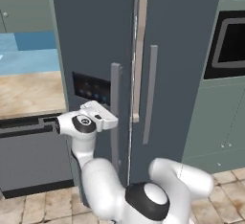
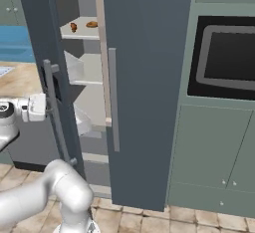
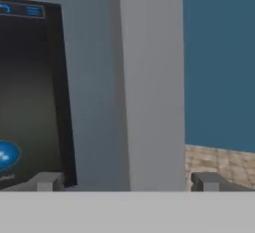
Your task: There's a chicken drumstick in the fridge that needs to be moved to the freezer for freezing. Pick up the chicken drumstick from the fridge, place it on any shelf in the freezer, and close the fridge and freezer doors when done.
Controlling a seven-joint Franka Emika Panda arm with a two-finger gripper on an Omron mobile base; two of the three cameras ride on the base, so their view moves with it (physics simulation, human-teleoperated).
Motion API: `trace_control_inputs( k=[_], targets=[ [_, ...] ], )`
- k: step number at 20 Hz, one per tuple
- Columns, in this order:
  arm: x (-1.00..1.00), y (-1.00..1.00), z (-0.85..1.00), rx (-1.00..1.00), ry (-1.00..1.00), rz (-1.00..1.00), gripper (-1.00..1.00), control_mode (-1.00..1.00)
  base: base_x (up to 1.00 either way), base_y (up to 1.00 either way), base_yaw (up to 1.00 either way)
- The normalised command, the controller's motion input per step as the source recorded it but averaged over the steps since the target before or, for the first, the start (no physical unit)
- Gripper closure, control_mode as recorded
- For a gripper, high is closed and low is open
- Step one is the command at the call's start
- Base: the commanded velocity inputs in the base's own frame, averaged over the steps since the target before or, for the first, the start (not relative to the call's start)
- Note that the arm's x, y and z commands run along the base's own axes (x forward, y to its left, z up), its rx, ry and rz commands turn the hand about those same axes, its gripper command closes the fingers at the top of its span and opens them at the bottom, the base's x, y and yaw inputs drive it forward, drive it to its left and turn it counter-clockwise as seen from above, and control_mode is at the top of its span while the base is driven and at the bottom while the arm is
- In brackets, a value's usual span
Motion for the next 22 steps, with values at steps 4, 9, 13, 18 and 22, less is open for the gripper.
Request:
trace_control_inputs(
  k=[4,9,13,18,22],
  targets=[
    [0.60,-0.43,0.00,0.00,-0.03,-0.06,-1.00,-1.00,0.00,0.00,0.00],
    [0.69,-0.34,0.00,0.00,-0.01,-0.02,-1.00,-1.00,0.00,0.00,0.00],
    [0.73,-0.26,0.00,0.00,0.00,0.00,-1.00,-1.00,0.00,0.00,0.00],
    [0.72,-0.12,0.00,0.00,0.00,0.00,-1.00,-1.00,0.00,0.00,0.00],
    [0.71,-0.04,0.00,0.00,0.00,0.03,-1.00,-1.00,0.00,0.00,0.00]
  ],
)
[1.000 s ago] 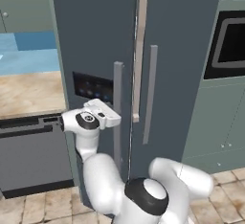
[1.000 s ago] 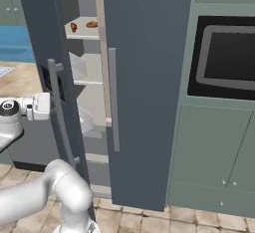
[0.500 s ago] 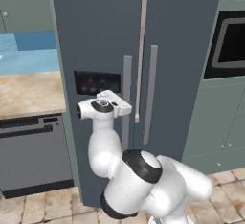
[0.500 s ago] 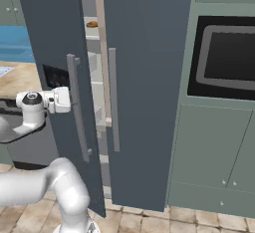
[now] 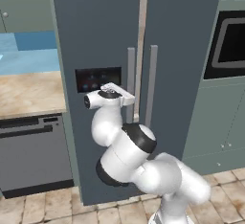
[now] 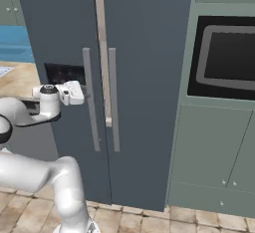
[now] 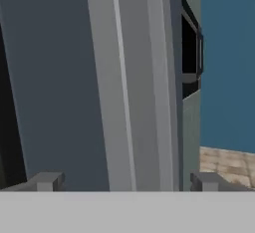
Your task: There's a chicken drumstick in the fridge that needs to be moved to the freezer for freezing. Pick up the chicken drumstick from the fridge, place it on any shelf in the freezer, and close the fridge and freezer doors when done.
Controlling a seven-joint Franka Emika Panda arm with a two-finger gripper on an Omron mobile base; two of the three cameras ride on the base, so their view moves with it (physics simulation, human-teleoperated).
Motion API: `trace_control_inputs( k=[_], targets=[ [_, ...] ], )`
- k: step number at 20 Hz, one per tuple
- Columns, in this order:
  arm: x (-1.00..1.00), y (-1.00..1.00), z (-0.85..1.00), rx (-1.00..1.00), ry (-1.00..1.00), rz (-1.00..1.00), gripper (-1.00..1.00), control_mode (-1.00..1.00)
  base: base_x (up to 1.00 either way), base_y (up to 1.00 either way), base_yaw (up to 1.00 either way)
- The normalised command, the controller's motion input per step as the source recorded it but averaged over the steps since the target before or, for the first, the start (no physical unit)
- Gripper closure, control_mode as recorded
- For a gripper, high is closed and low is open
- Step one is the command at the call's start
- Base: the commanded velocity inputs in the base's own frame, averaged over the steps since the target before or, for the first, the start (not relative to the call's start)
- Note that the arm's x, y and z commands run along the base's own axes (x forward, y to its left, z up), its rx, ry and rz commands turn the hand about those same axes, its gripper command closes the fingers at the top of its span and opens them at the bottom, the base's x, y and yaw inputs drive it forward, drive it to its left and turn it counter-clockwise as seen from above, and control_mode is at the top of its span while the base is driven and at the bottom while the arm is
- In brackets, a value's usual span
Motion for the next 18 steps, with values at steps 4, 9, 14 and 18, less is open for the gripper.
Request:
trace_control_inputs(
  k=[4,9,14,18],
  targets=[
    [0.71,0.00,0.00,0.00,0.00,0.07,-1.00,-1.00,0.00,0.00,0.00],
    [0.74,-0.01,0.00,0.00,0.02,0.09,-1.00,-1.00,0.00,0.00,0.00],
    [0.78,-0.03,0.00,0.00,0.02,0.12,-1.00,-1.00,0.00,0.00,0.00],
    [0.71,-0.03,0.00,0.00,0.01,0.13,-1.00,-1.00,0.00,0.00,0.00]
  ],
)
